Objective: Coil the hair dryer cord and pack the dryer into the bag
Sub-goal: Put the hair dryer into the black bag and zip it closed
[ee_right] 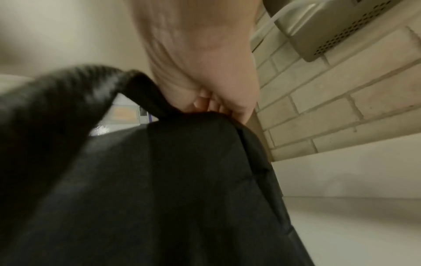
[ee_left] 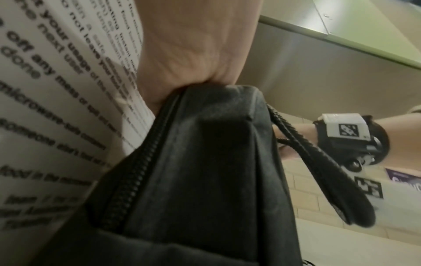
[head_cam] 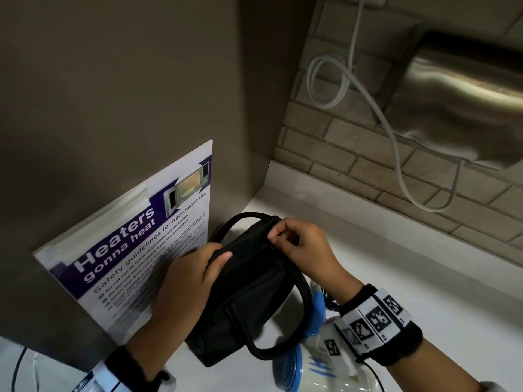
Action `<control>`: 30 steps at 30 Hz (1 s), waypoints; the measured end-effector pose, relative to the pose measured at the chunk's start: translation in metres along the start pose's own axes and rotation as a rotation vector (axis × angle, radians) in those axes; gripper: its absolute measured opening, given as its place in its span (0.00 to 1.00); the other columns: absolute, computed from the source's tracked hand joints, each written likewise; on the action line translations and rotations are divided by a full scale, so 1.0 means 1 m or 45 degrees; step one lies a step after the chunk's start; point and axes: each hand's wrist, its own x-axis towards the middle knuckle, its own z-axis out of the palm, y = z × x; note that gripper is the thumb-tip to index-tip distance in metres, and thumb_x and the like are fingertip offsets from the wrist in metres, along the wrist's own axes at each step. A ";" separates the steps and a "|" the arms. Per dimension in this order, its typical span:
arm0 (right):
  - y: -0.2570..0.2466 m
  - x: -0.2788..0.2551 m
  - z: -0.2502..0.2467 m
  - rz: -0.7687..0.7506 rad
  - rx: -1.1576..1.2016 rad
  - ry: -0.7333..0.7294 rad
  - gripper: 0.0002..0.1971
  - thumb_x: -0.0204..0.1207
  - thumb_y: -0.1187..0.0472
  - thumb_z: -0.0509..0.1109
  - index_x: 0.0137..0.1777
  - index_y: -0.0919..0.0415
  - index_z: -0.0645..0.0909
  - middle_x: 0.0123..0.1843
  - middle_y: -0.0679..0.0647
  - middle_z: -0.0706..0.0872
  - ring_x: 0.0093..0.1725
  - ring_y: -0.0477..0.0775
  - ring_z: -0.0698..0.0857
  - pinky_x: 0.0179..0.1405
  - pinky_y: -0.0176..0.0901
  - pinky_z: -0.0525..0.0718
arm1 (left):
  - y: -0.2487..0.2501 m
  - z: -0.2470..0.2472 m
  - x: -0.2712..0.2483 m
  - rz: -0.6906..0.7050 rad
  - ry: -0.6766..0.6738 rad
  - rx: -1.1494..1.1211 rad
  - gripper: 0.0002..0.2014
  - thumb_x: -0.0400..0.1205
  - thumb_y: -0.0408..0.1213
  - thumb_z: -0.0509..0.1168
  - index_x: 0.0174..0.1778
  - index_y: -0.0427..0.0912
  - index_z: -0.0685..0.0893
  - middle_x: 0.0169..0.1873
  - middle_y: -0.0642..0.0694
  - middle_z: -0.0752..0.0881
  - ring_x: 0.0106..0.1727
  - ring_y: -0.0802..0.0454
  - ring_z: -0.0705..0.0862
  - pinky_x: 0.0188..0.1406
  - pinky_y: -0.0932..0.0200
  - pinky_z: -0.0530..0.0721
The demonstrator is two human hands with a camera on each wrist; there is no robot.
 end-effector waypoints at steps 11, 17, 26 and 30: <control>0.005 -0.007 -0.009 0.022 -0.188 0.139 0.09 0.75 0.66 0.71 0.41 0.49 0.83 0.38 0.45 0.88 0.37 0.45 0.85 0.40 0.43 0.82 | -0.011 0.010 -0.003 -0.151 0.082 -0.044 0.15 0.78 0.52 0.65 0.33 0.46 0.77 0.28 0.49 0.78 0.30 0.55 0.78 0.27 0.60 0.76; -0.008 -0.016 0.007 0.096 0.156 0.120 0.13 0.74 0.68 0.71 0.36 0.48 0.84 0.35 0.50 0.88 0.37 0.49 0.87 0.43 0.47 0.85 | -0.012 0.003 0.006 -0.034 0.019 -0.161 0.24 0.79 0.42 0.67 0.17 0.53 0.68 0.14 0.54 0.72 0.17 0.55 0.70 0.20 0.70 0.64; -0.049 -0.033 0.031 -0.167 0.299 -0.004 0.15 0.73 0.72 0.72 0.34 0.50 0.81 0.32 0.42 0.83 0.35 0.42 0.82 0.41 0.42 0.83 | -0.007 0.003 0.009 -0.340 -0.190 -0.521 0.13 0.71 0.51 0.71 0.30 0.45 0.87 0.22 0.43 0.84 0.25 0.41 0.85 0.20 0.41 0.87; -0.062 -0.055 0.044 -0.475 0.128 -0.205 0.10 0.72 0.74 0.70 0.36 0.58 0.82 0.37 0.47 0.86 0.39 0.46 0.86 0.43 0.44 0.83 | -0.011 0.005 0.012 -0.321 -0.206 -0.528 0.14 0.76 0.43 0.71 0.22 0.50 0.84 0.15 0.53 0.80 0.21 0.57 0.78 0.25 0.59 0.77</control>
